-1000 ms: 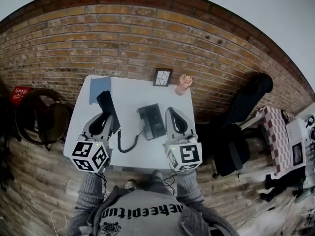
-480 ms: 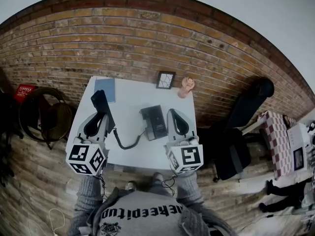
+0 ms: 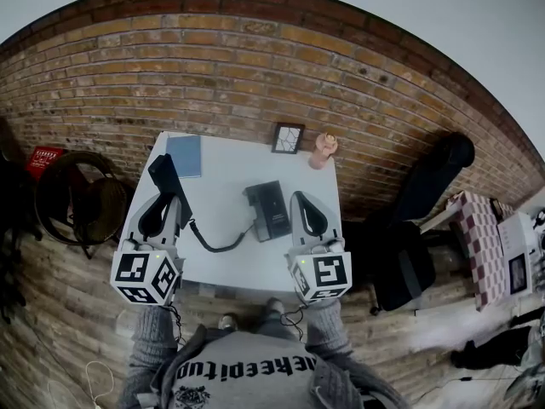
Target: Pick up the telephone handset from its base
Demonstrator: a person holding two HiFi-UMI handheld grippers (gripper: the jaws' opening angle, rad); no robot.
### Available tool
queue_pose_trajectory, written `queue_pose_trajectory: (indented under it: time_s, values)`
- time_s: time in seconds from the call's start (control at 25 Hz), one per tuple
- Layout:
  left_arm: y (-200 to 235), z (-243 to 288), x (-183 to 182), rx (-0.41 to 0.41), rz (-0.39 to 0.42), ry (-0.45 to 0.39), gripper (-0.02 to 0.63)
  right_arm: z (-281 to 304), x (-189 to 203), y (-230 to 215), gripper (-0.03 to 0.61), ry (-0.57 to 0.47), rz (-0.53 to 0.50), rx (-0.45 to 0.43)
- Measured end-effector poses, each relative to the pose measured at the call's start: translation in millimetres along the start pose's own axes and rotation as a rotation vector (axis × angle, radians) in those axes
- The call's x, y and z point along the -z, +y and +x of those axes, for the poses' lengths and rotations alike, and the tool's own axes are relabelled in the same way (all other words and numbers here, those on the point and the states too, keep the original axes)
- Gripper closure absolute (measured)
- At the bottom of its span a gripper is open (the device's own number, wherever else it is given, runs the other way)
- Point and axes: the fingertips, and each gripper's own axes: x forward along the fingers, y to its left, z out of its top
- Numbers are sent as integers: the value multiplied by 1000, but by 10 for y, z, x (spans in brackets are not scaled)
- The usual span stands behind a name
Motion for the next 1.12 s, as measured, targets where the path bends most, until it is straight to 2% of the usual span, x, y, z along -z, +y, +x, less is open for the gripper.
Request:
queue_pose_trajectory:
  time_s: [1.12]
  values:
    - [-44, -67, -3, 11, 2, -12, 546, -38, 3, 71, 574, 8, -10, -8]
